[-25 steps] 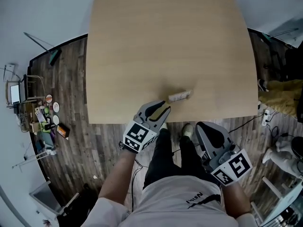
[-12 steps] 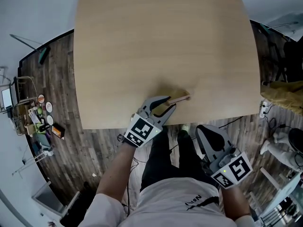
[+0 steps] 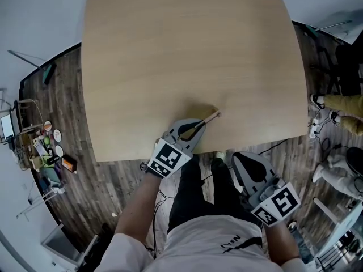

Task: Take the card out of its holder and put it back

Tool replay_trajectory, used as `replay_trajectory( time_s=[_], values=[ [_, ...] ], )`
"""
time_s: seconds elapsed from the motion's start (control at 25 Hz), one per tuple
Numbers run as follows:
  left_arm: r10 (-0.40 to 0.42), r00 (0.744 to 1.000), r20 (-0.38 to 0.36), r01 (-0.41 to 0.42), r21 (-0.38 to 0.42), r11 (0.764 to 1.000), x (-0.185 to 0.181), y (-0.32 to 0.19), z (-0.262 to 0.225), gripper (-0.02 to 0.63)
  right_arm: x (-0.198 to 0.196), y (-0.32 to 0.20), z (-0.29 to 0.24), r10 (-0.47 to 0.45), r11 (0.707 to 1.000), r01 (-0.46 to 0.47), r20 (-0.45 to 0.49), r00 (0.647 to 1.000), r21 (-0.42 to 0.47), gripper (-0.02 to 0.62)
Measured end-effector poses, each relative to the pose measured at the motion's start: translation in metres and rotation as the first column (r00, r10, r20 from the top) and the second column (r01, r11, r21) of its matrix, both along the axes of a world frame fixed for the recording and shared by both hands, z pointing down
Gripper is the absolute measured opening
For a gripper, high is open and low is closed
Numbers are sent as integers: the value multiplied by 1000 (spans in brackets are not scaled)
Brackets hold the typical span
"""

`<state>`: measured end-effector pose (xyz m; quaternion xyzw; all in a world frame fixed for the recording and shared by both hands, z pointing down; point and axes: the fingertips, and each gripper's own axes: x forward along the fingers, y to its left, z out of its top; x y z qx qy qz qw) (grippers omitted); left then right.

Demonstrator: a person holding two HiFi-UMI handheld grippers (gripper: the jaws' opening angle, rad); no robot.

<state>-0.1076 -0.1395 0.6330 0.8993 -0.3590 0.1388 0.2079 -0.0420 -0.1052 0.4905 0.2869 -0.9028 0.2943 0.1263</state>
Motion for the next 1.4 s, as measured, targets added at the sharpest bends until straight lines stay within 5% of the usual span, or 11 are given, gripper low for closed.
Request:
replay_trajectory(
  time_s=[0.84, 1.4],
  values=[
    [-105, 992, 76, 97, 107, 990, -5, -19, -110, 26, 28, -16, -65, -8, 993, 1, 57, 998, 118, 12],
    [-240, 968, -75, 250, 179, 951, 1, 28, -278, 26, 32, -11, -145, -49, 966, 28, 74, 996, 256, 12]
  ],
)
